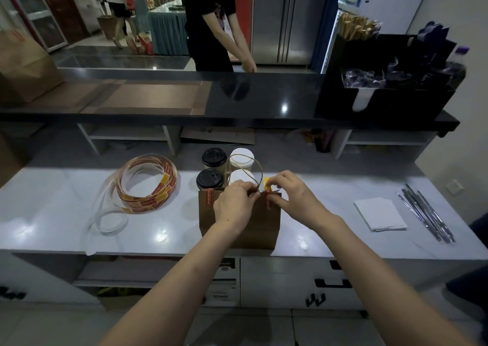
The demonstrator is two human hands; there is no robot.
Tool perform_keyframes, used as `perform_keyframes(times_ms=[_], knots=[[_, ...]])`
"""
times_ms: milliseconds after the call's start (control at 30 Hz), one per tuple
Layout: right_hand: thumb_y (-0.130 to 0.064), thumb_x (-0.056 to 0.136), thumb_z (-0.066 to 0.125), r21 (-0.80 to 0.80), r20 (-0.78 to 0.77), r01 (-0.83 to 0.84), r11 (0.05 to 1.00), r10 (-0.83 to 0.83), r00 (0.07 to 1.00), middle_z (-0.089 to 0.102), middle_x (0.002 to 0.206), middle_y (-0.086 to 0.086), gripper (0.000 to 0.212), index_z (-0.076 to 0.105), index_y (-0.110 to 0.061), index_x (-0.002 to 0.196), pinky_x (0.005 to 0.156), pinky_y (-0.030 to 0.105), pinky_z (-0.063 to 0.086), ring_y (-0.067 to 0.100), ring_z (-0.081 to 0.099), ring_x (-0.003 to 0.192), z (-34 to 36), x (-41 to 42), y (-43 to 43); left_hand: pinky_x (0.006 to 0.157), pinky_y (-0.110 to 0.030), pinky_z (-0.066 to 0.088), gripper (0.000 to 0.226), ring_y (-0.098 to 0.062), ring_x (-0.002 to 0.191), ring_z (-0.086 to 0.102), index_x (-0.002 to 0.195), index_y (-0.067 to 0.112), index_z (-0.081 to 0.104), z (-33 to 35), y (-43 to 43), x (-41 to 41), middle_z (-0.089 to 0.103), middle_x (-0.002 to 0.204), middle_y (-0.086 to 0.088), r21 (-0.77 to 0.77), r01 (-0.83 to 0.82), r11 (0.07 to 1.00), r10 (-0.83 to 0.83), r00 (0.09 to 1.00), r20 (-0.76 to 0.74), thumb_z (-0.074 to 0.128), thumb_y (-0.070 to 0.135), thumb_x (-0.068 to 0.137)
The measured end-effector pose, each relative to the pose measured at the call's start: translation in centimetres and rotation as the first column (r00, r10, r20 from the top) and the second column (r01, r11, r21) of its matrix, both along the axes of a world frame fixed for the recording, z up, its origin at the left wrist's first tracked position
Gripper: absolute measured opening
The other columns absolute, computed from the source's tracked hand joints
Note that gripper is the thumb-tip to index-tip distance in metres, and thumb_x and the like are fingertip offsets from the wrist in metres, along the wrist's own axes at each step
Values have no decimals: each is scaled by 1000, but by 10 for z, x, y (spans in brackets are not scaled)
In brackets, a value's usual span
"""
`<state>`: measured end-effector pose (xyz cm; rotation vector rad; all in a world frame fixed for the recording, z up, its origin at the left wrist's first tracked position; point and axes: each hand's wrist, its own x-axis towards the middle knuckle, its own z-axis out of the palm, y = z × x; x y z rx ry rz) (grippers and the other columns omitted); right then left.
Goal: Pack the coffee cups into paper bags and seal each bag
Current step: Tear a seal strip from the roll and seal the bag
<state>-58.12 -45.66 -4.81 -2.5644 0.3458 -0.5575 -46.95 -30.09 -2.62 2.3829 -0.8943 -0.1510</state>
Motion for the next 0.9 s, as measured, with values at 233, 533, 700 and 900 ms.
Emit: perform_keyframes(times_ms=[233,533,700,900], knots=[[-20,98,72,1,-15,18,1000,-18,1000,64,99,-7,21,66,-20,117,85,8,38,7,51,94,0,-4,4,75,-31,43,24,-16,113,63,123,36,72,-1,-1,0,67,125,12,1,2,1000,-2,1000,-8,64,43,101],[-21,99,70,-20,-36,27,999,-28,999,58,95,-4,8,73,-18,106,85,18,39,10,50,94,-4,-3,3,73,-30,42,23,-17,112,63,120,36,73,-3,-3,2,67,125,12,13,9,1000,-9,1000,12,63,44,101],[-20,97,72,88,-60,96,991,-91,994,57,97,-5,6,77,-18,101,83,8,38,7,54,92,-4,-3,7,74,-30,42,23,-18,112,63,120,36,73,-5,-4,3,66,124,12,16,9,1000,-10,1000,16,63,44,101],[-24,96,73,227,-116,202,953,-179,977,60,97,-7,7,79,-20,98,82,17,43,7,57,92,-3,2,14,74,-30,40,25,-19,113,63,122,36,72,-6,-5,2,66,126,10,9,4,1000,-4,999,37,62,44,102]])
